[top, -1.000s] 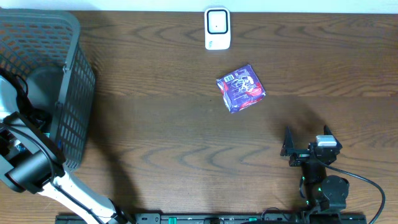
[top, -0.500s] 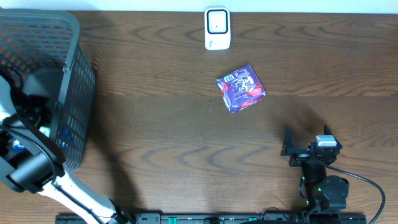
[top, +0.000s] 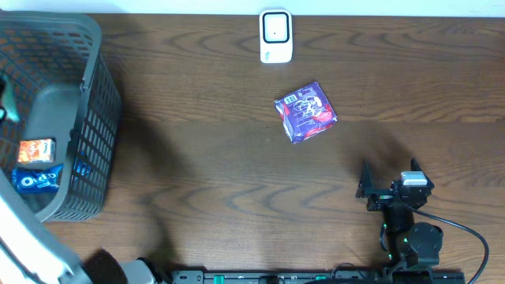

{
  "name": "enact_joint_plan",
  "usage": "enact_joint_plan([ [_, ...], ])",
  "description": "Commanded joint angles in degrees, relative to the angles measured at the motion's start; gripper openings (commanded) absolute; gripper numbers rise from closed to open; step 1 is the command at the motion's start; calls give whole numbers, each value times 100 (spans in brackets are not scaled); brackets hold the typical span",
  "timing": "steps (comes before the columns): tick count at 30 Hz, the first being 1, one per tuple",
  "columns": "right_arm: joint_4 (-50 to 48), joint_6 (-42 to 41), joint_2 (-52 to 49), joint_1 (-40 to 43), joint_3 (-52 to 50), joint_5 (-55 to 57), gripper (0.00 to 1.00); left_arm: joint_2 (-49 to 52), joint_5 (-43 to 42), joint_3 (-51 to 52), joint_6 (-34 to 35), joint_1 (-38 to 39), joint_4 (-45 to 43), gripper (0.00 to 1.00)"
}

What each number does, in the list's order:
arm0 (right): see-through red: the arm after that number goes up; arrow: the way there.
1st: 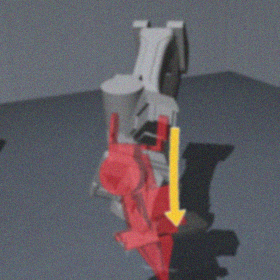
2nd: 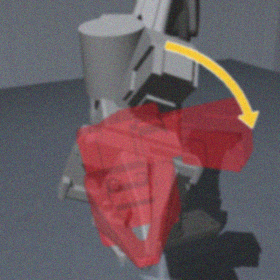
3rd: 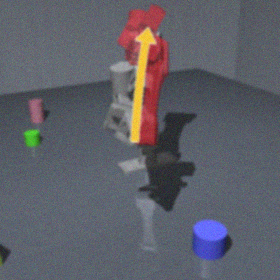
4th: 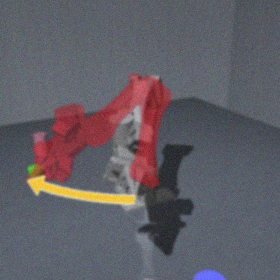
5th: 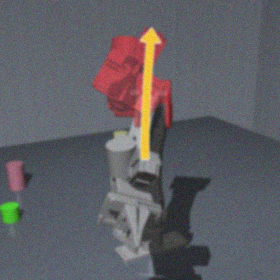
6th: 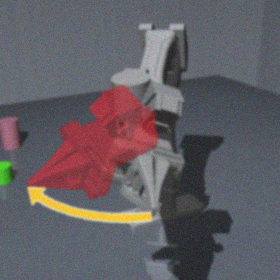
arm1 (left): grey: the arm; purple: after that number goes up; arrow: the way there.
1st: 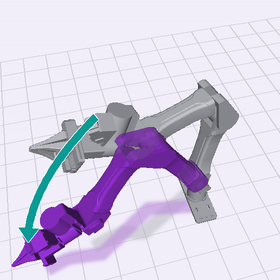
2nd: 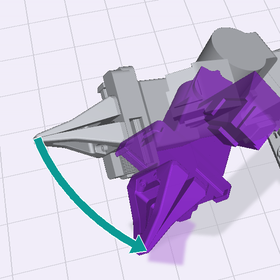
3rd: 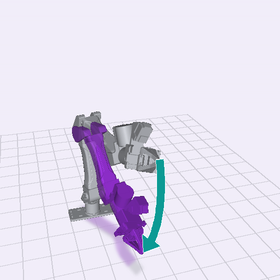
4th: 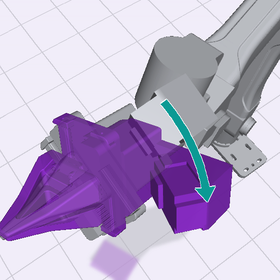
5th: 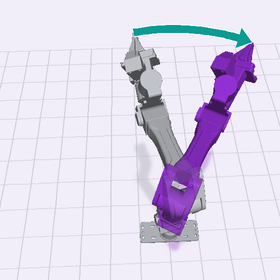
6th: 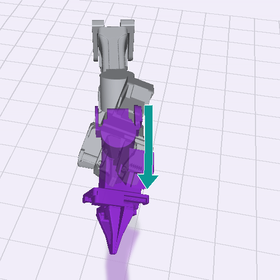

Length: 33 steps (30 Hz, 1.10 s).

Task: Scan the item barcode
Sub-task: 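Reach the left gripper back into the basket for the green wipes, then carry the mint-green wipes pack beside the purple pack and release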

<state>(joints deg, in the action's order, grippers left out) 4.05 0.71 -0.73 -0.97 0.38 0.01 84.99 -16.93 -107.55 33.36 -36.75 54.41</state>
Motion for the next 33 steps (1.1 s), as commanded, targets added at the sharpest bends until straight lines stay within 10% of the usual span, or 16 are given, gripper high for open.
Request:
enact_joint_plan([
  [1,24,66,9,-20,-9,50,99,-293,-874,-81,114,527,-435,7],
  [8,24,66,9,-20,-7,50,99,-186,-1158,-79,-439,2957,-824,7],
  [16,24,66,9,-20,-7,50,99,885,1235,-52,-1349,5442,-243,7],
  [33,24,66,9,-20,-9,50,99,3965,833,-42,-901,6835,538,8],
])
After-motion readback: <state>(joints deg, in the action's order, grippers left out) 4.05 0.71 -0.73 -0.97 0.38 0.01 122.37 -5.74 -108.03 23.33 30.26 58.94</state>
